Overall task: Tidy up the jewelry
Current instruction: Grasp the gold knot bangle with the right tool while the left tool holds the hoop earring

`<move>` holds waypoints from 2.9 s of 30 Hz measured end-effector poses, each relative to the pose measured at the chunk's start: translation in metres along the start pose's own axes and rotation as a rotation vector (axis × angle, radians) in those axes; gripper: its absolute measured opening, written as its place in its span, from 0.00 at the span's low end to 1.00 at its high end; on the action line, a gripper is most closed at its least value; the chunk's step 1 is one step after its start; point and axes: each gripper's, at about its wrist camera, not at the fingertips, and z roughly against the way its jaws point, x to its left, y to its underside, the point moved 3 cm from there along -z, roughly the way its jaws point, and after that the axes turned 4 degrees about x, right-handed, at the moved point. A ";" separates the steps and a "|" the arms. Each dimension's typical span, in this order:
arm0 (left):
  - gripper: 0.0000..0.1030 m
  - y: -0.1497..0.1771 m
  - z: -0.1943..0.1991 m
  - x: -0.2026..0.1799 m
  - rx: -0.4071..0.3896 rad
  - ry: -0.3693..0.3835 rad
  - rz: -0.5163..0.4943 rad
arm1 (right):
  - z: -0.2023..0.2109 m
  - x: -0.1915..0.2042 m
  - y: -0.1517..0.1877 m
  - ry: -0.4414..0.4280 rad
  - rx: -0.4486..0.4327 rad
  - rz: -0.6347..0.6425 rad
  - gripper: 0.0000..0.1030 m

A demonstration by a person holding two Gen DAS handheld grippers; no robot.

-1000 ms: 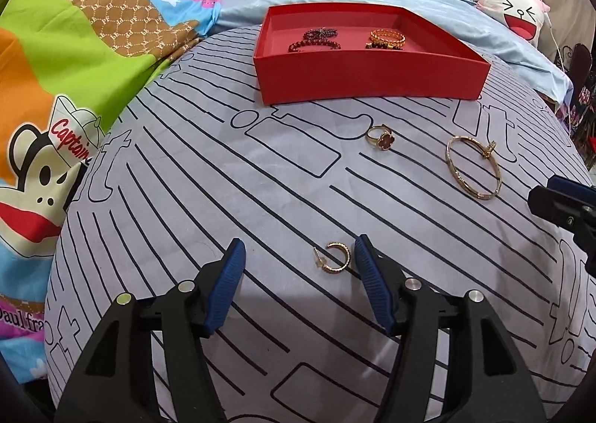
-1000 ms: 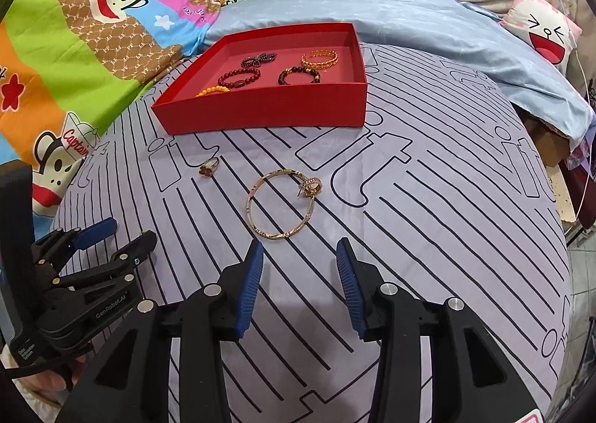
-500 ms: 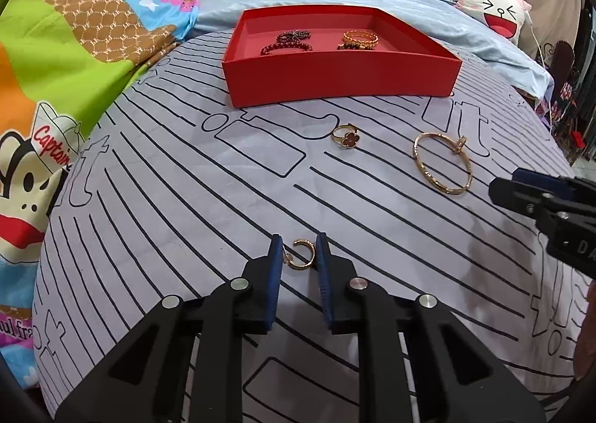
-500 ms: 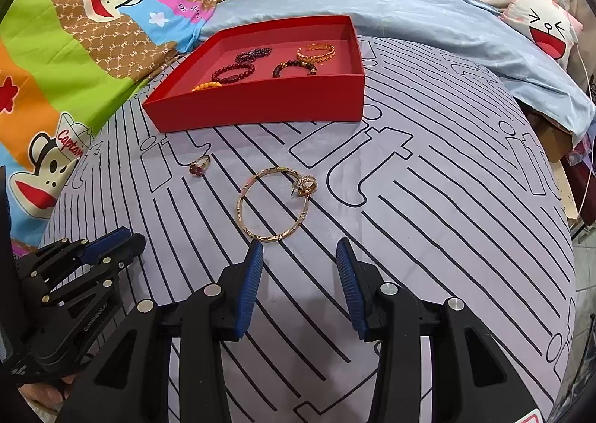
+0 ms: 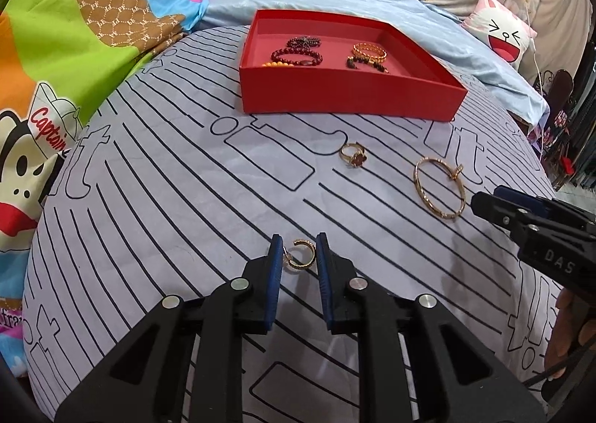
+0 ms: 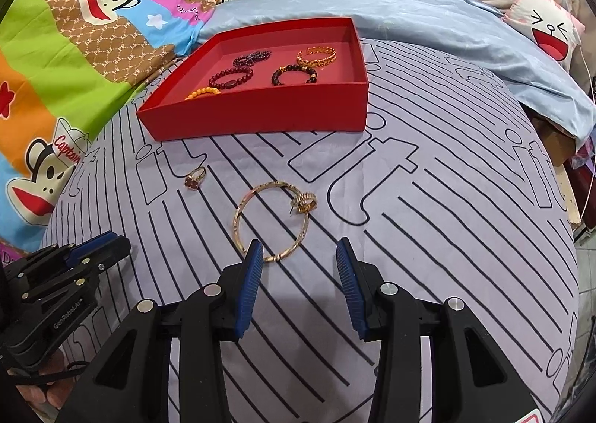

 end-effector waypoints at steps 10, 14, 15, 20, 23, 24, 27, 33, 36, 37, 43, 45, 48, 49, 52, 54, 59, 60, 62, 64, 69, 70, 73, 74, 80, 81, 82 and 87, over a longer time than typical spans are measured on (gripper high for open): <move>0.17 -0.007 -0.003 0.001 0.003 -0.003 0.005 | -0.017 -0.002 -0.016 -0.008 -0.007 -0.014 0.39; 0.17 -0.009 -0.004 0.001 0.002 -0.002 0.006 | -0.020 -0.003 -0.019 -0.014 -0.004 -0.016 0.39; 0.17 -0.010 -0.006 0.001 0.003 -0.002 0.005 | -0.021 -0.003 -0.020 -0.017 -0.004 -0.017 0.38; 0.17 -0.013 -0.007 0.000 0.003 -0.001 0.009 | -0.024 -0.003 -0.023 -0.025 0.001 -0.017 0.27; 0.17 -0.014 -0.008 -0.001 0.003 0.001 0.008 | -0.027 -0.002 -0.024 -0.030 0.007 -0.014 0.18; 0.17 -0.015 -0.008 -0.001 0.002 0.001 0.007 | -0.028 -0.003 -0.023 -0.031 0.008 -0.014 0.17; 0.17 -0.017 -0.009 -0.002 0.003 0.003 0.007 | -0.029 -0.004 -0.022 -0.036 0.008 -0.017 0.11; 0.17 -0.017 -0.009 -0.003 0.000 0.004 0.007 | -0.027 -0.005 -0.022 -0.042 0.002 -0.020 0.07; 0.17 -0.018 -0.009 -0.003 -0.001 0.003 0.006 | -0.027 -0.006 -0.023 -0.048 -0.001 -0.021 0.07; 0.17 -0.018 -0.008 -0.003 -0.002 0.003 0.007 | -0.026 -0.007 -0.023 -0.046 -0.002 -0.023 0.12; 0.17 -0.018 -0.008 -0.003 0.000 0.004 0.007 | -0.026 -0.006 -0.029 -0.044 -0.025 -0.014 0.31; 0.17 -0.018 -0.008 -0.003 0.000 0.003 0.008 | -0.029 -0.005 -0.031 -0.045 -0.019 -0.005 0.31; 0.17 -0.018 -0.008 -0.003 -0.001 0.003 0.008 | -0.033 -0.005 -0.031 -0.050 -0.007 -0.001 0.22; 0.17 -0.018 -0.008 -0.003 -0.001 0.003 0.009 | -0.034 -0.005 -0.030 -0.050 -0.002 0.003 0.16; 0.17 -0.019 -0.009 -0.002 0.000 0.002 0.012 | -0.033 -0.004 -0.027 -0.050 -0.005 0.008 0.10; 0.17 -0.019 -0.009 -0.003 0.001 0.003 0.013 | -0.032 -0.004 -0.027 -0.050 -0.008 0.009 0.09; 0.17 -0.018 -0.007 -0.004 -0.003 0.005 0.009 | -0.025 -0.003 -0.021 -0.066 -0.003 0.007 0.08; 0.17 -0.018 -0.007 -0.005 -0.004 0.005 0.008 | -0.023 -0.002 -0.018 -0.070 0.001 0.010 0.08; 0.17 -0.017 -0.006 -0.006 -0.005 0.005 0.007 | -0.019 0.000 -0.012 -0.073 0.005 0.014 0.11; 0.17 -0.017 -0.005 -0.007 -0.004 0.005 0.007 | -0.017 0.003 -0.004 -0.071 0.011 0.021 0.15; 0.17 -0.015 -0.002 -0.009 -0.007 0.007 0.001 | -0.006 0.008 0.009 -0.098 0.006 0.020 0.15; 0.17 -0.014 -0.002 -0.010 -0.007 0.007 0.000 | -0.004 0.012 0.009 -0.106 0.006 0.030 0.15; 0.17 -0.012 -0.001 -0.011 -0.006 0.008 0.002 | -0.004 0.023 0.010 -0.125 0.008 0.059 0.16; 0.17 -0.012 -0.001 -0.012 -0.006 0.009 0.001 | -0.006 0.029 0.010 -0.131 0.012 0.073 0.16; 0.17 -0.013 0.000 -0.011 -0.007 0.010 0.005 | -0.019 0.041 0.011 -0.119 0.021 0.109 0.14; 0.17 -0.013 0.000 -0.010 -0.007 0.010 0.007 | -0.020 0.042 0.010 -0.109 0.015 0.116 0.13; 0.17 -0.013 0.000 -0.009 -0.007 0.009 0.009 | -0.021 0.042 0.009 -0.101 0.014 0.121 0.10; 0.17 -0.013 0.001 -0.007 -0.008 0.009 0.015 | -0.020 0.035 0.006 -0.118 0.020 0.104 0.01</move>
